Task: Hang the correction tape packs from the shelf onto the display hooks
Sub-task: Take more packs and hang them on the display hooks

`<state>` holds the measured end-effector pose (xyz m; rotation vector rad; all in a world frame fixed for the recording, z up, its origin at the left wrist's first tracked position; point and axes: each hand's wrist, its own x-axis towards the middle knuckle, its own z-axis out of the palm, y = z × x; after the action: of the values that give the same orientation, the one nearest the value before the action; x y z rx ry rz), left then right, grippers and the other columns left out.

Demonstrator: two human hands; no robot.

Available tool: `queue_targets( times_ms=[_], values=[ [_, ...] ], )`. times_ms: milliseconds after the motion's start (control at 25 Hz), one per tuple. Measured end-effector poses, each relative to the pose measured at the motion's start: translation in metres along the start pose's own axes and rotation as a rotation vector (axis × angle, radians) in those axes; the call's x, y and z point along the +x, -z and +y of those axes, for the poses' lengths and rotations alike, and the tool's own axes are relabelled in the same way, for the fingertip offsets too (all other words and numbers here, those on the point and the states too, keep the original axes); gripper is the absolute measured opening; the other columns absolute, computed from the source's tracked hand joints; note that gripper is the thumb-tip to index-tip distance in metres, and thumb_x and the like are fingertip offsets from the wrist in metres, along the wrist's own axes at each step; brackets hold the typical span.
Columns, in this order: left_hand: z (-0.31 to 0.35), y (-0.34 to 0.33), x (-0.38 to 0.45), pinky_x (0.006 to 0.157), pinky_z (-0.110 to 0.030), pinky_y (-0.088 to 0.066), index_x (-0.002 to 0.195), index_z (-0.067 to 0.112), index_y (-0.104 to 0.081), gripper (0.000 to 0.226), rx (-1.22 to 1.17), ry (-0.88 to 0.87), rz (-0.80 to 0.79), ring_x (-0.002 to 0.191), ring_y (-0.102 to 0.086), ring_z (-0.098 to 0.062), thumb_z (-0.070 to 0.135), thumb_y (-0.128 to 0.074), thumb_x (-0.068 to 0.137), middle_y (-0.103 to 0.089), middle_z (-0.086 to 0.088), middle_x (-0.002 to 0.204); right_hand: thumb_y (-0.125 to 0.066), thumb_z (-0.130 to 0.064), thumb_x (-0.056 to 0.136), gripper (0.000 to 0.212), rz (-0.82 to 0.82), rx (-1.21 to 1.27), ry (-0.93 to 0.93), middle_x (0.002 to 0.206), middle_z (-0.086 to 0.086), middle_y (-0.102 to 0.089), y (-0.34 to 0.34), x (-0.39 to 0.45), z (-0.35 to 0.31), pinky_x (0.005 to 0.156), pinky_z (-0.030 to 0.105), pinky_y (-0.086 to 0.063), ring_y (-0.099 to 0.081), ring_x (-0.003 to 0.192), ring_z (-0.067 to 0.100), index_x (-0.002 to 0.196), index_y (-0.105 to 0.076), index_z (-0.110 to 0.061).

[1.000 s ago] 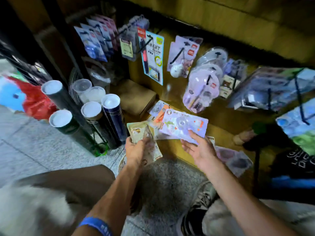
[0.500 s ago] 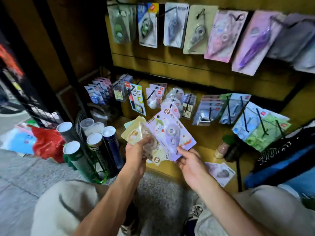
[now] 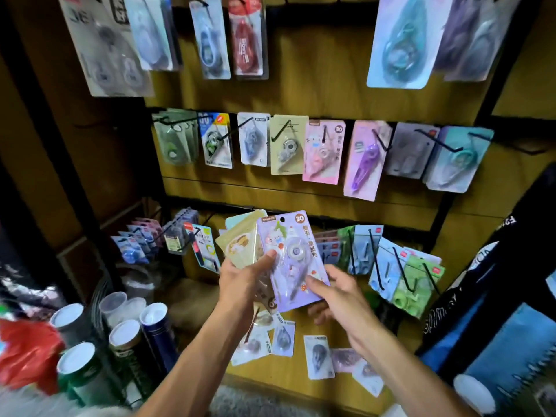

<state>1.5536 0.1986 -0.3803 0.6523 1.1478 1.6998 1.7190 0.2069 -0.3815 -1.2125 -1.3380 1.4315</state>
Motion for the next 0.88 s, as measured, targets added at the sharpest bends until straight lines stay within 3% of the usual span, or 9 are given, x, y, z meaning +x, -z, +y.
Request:
queue_targets(
  times_ms=[120,280,440,520,640,880],
  values=[
    [0.014,-0.01,0.007,0.089,-0.051,-0.055,0.118,0.007,-0.063,0.039,-0.059,-0.001,-0.043,0.095,-0.072,-0.032,0.006,-0.075,0.081,-0.075,-0.011,0.104,-0.062,-0.022,0.095,0.011,-0.085,0.005,0.026,0.081,0.009,-0.067,0.008,0.016,-0.022,0.041,0.025,-0.043,-0.054,0.047,0.02,0.104,-0.067,-0.016],
    [0.035,-0.018,0.018,0.076,-0.037,-0.059,0.122,0.006,-0.06,0.041,-0.098,-0.033,-0.072,0.094,-0.073,-0.028,0.01,-0.073,0.084,-0.075,-0.01,0.107,-0.056,-0.021,0.099,0.014,-0.137,-0.061,0.156,0.074,0.002,-0.068,0.008,0.028,-0.052,0.04,0.025,-0.043,-0.055,0.046,0.018,0.109,-0.065,-0.021],
    [0.042,-0.028,0.021,0.09,-0.045,-0.055,0.126,0.007,-0.059,0.042,-0.177,-0.029,-0.129,0.104,-0.07,-0.029,0.009,-0.07,0.086,-0.072,-0.011,0.115,-0.056,-0.018,0.099,0.013,-0.006,-0.147,0.382,0.07,-0.005,-0.069,0.011,0.024,-0.058,0.043,0.027,-0.041,-0.055,0.049,0.016,0.106,-0.066,-0.023],
    [0.043,-0.033,0.022,0.083,-0.042,-0.056,0.127,0.009,-0.058,0.046,-0.22,-0.022,-0.129,0.103,-0.07,-0.029,0.011,-0.071,0.083,-0.072,-0.011,0.115,-0.055,-0.016,0.099,0.013,0.073,-0.105,0.445,0.07,-0.006,-0.068,0.017,0.022,-0.062,0.041,0.024,-0.041,-0.053,0.049,0.015,0.103,-0.066,-0.022],
    [0.045,-0.037,0.026,0.079,-0.043,-0.057,0.123,0.012,-0.06,0.042,-0.225,-0.016,-0.087,0.096,-0.072,-0.027,0.011,-0.073,0.083,-0.073,-0.009,0.111,-0.053,-0.015,0.1,0.013,0.198,-0.048,0.459,0.069,-0.006,-0.066,0.025,0.03,-0.071,0.039,0.022,-0.039,-0.052,0.047,0.013,0.104,-0.065,-0.019],
    [0.047,-0.038,0.03,0.081,-0.046,-0.058,0.12,0.014,-0.06,0.043,-0.194,-0.008,-0.029,0.09,-0.074,-0.026,0.012,-0.076,0.08,-0.075,-0.006,0.102,-0.051,-0.02,0.101,0.018,0.266,-0.059,0.395,0.086,0.0,-0.07,0.026,0.043,-0.091,0.038,0.019,-0.038,-0.051,0.047,0.011,0.114,-0.064,-0.02]
  ],
)
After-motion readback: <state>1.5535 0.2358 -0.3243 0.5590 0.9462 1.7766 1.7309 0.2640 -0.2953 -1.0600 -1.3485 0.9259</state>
